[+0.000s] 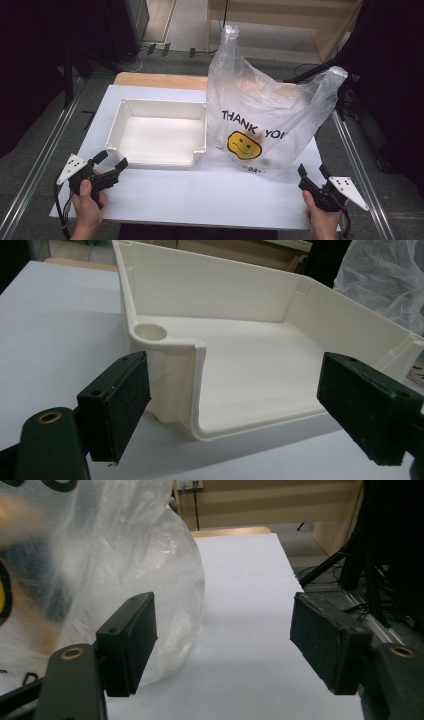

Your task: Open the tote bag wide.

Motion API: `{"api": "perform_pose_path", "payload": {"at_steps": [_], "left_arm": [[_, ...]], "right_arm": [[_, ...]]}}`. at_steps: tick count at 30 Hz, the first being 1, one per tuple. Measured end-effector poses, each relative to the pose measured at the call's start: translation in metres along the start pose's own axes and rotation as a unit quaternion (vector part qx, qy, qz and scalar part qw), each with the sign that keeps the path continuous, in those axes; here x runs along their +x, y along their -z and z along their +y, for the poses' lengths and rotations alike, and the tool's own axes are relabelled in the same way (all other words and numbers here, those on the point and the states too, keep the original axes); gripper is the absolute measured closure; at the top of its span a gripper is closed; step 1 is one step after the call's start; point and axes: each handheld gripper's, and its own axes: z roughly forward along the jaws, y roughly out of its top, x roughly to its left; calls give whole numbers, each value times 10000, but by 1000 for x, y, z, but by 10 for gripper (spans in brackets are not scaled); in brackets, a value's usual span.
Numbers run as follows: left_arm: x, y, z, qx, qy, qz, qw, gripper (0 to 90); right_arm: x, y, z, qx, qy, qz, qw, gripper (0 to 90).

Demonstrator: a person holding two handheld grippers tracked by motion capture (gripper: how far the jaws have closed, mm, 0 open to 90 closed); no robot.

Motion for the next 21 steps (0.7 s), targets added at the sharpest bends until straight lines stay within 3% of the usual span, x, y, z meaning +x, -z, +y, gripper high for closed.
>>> {"api": "perform_pose_path", "payload": {"at_steps": [10, 14, 18, 21], "left_arm": [[-3, -2, -1, 29, -35, 74, 10000, 140], [-4, -2, -2, 32, -43, 81, 10000, 140], [-4, -2, -2, 38, 47, 52, 10000, 140], [-8, -3, -3, 53, -60, 103, 9999, 140]], "right_arm": [[7, 4, 22, -85, -276, 373, 9989, 256], [13, 0, 35, -84, -180, 384, 9991, 241], [20, -8, 55, -190, -226, 453, 9985, 227], [25, -20, 75, -300, -369, 566, 9973, 207]]}}
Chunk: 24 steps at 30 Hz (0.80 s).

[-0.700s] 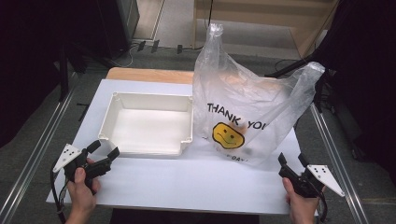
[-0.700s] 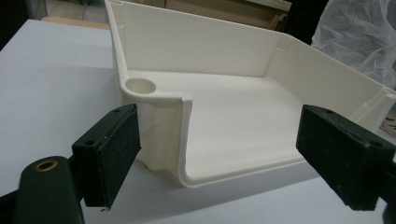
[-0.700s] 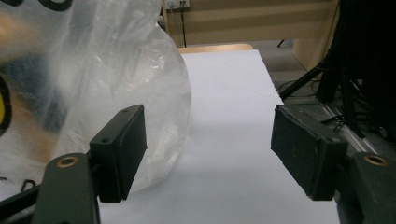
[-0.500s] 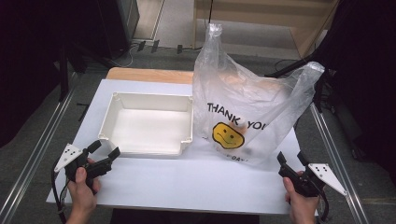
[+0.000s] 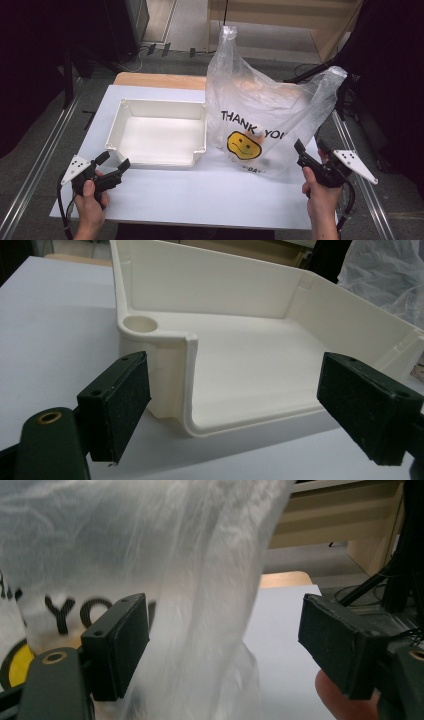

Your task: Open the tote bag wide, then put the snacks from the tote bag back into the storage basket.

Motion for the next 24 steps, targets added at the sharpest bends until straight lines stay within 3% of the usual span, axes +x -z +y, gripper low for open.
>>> {"api": "perform_pose_path", "payload": {"at_steps": [5, 6, 9, 10, 11, 12, 13, 15, 18, 20, 21, 24], "left_arm": [[-1, 0, 0, 37, -86, 4, 10000, 140], [-1, -1, 1, 41, -99, 2, 9999, 140], [-4, -2, 3, 81, -196, -19, 9998, 140], [-4, -2, 3, 81, -196, -19, 9998, 140], [-7, -3, 4, 92, -161, -67, 9998, 140], [-7, -3, 4, 92, -161, -67, 9998, 140], [-12, -3, 5, 100, -229, -11, 9997, 140], [-21, -3, 7, 132, -288, -27, 9995, 139], [-32, -4, 10, 161, -351, -19, 9993, 140], [-51, -7, 18, 158, -459, -159, 9987, 140], [-51, -7, 18, 158, -459, -159, 9987, 140], [-70, -12, 30, 166, -625, -339, 9973, 140]], "right_arm": [[3, -17, 7, 170, -110, 28, 9998, 249], [5, -25, 4, 226, -137, 184, 9995, 434], [9, -31, -2, 433, -29, 349, 9985, 708], [9, -31, -2, 433, -29, 349, 9985, 708], [10, -32, -5, 530, -4, 544, 9971, 845], [10, -32, -5, 530, -4, 544, 9971, 845], [9, -31, -8, 607, -80, 641, 9961, 900], [10, -29, -10, 635, -29, 783, 9949, 900], [11, -26, -11, 659, 35, 772, 9948, 900], [10, -24, -9, 648, -46, 870, 9941, 900], [10, -24, -9, 648, -46, 870, 9941, 900], [9, -20, -7, 696, -108, 998, 9925, 900]]}}
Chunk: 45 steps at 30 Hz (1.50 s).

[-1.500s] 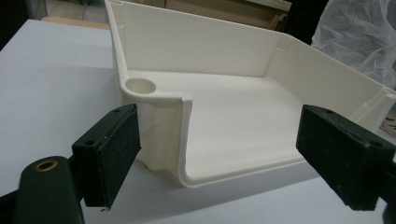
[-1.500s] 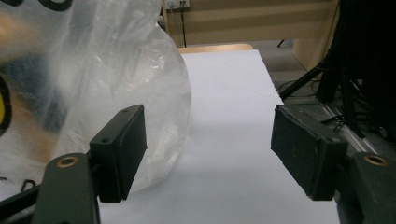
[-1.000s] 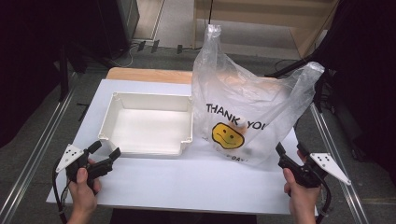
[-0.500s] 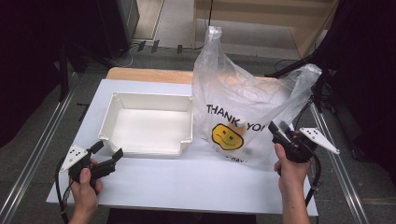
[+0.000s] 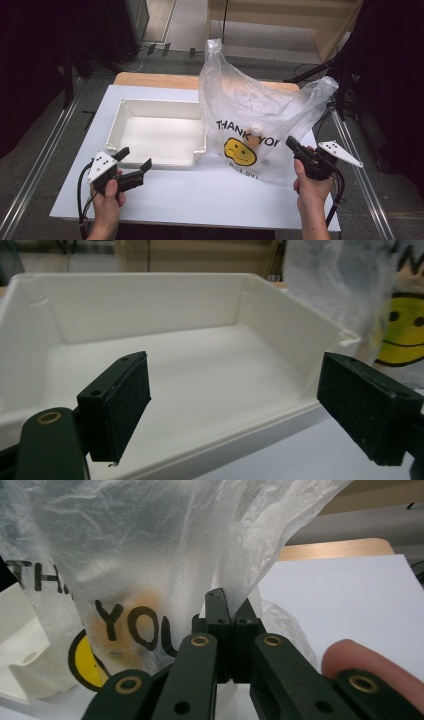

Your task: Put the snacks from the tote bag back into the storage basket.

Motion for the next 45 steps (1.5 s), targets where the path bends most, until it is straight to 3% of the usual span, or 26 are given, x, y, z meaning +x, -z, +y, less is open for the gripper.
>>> {"api": "perform_pose_path", "payload": {"at_steps": [9, 13, 20, 25, 36, 38, 40, 42, 44, 45], "left_arm": [[-38, -36, 48, 70, -211, -355, 9991, 140], [-47, -52, 62, 110, -221, -425, 9988, 140], [-60, -78, 79, 155, -235, -586, 9979, 140], [-66, -88, 90, 8, -227, -742, 9970, 139], [-74, -120, 112, 3, -36, -890, 9960, 136], [-77, -125, 114, 54, -127, -991, 9950, 150], [-78, -127, 114, 66, -178, -1101, 9937, 188], [-81, -127, 112, -61, -349, -1224, 9918, 502], [-83, -128, 111, -58, -396, -1476, 9882, 719], [-85, -128, 110, -32, -439, -1459, 9883, 815]], "right_arm": [[6, 3, 0, -13, 130, 112, 9999, 900], [8, 2, -3, 23, 144, 141, 9998, 900], [8, 8, -7, 57, 160, 151, 9997, 900], [12, 12, -7, 41, 238, 179, 9995, 900], [13, 9, -7, 54, 303, 281, 9991, 900], [12, 9, -6, 52, 304, 310, 9990, 900], [12, 10, -6, 52, 304, 319, 9990, 900], [11, 10, -6, 35, 326, 329, 9989, 900], [10, 10, -6, 38, 321, 327, 9989, 900], [9, 10, -6, 43, 323, 324, 9989, 900]]}}
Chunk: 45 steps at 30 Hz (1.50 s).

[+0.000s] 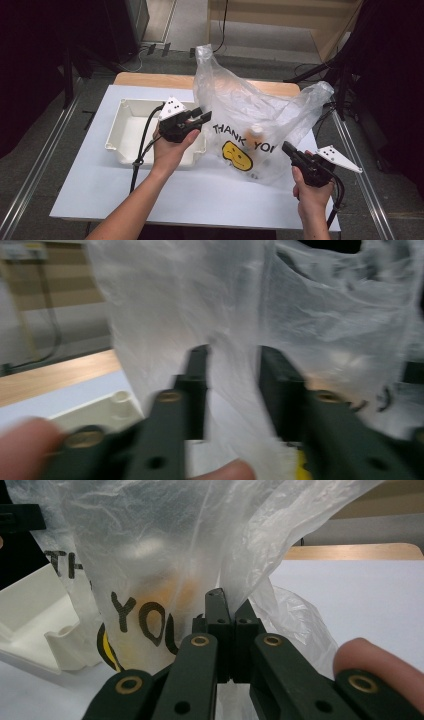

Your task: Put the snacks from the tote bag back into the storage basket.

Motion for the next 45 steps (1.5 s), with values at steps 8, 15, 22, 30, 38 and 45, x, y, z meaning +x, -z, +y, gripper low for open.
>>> {"api": "perform_pose_path", "payload": {"at_steps": [8, 15, 22, 30, 38, 45], "left_arm": [[-4, -13, -17, 512, 109, -176, 9985, 900], [-12, -22, -37, 823, 100, -333, 9960, 900], [-24, -23, -54, 916, 73, -496, 9945, 900], [-36, -20, -73, 1002, 127, -699, 9924, 900], [-50, -19, -89, 1052, 49, -765, 9915, 900], [-60, -19, -102, 1098, 119, -889, 9899, 900]], "right_arm": [[-6, 0, -3, 37, -57, -153, 9999, 900], [-5, 8, 1, -514, -99, -249, 9983, 434], [12, 17, 22, -805, -181, -192, 9964, 183], [14, 3, 26, -659, -401, -226, 9968, 200], [19, -13, 16, -494, -329, -10, 9982, 358], [19, -22, 11, -154, -322, -18, 9994, 655]]}}
